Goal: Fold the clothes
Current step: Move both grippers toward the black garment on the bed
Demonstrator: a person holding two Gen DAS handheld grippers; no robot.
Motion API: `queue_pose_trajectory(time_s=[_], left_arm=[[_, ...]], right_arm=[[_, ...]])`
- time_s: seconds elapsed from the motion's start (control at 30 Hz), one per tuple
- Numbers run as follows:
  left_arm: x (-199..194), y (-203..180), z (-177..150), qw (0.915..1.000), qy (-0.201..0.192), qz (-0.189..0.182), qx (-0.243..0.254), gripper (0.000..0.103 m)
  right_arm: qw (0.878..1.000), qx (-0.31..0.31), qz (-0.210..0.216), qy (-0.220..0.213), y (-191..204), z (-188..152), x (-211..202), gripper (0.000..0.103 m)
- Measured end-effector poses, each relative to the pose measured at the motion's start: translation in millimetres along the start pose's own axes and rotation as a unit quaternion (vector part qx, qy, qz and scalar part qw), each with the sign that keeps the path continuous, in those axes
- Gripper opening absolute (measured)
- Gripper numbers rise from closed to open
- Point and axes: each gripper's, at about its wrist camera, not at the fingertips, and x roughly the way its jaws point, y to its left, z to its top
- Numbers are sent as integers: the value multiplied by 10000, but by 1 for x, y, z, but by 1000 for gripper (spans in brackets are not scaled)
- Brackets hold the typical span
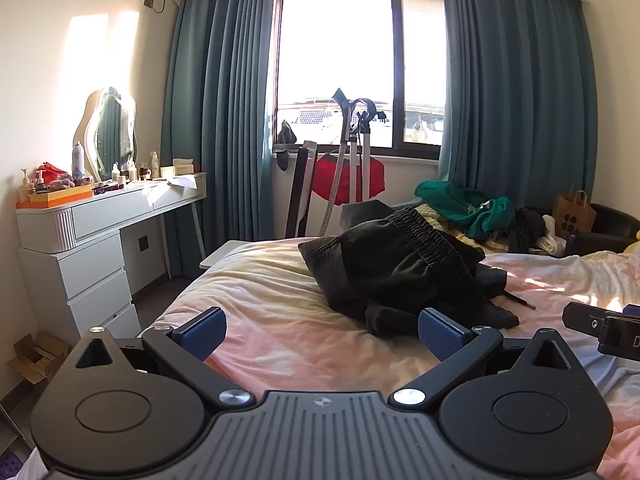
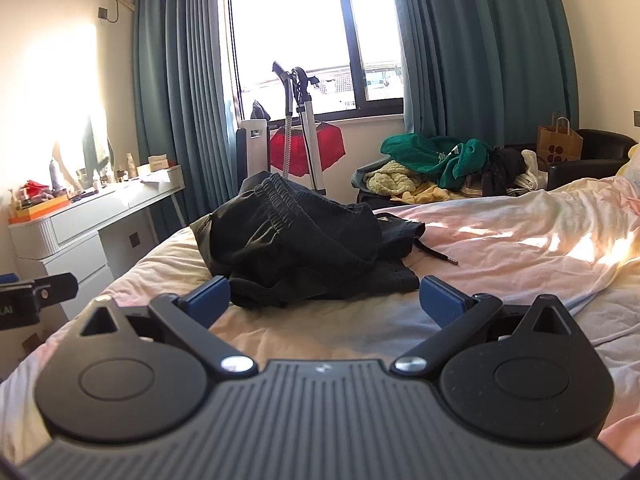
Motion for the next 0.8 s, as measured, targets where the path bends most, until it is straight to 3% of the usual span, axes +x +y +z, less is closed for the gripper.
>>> queue_pose_trajectory(time_s=[0.6, 0.8], left_arm=[[4, 2, -5, 10000, 2, 43, -44, 103], [5, 3, -9, 9997, 89, -176, -145, 103]], right_arm=[[10000, -24, 8, -41, 3, -4, 2, 103], [9997, 131, 210, 14, 1, -5, 2, 103]])
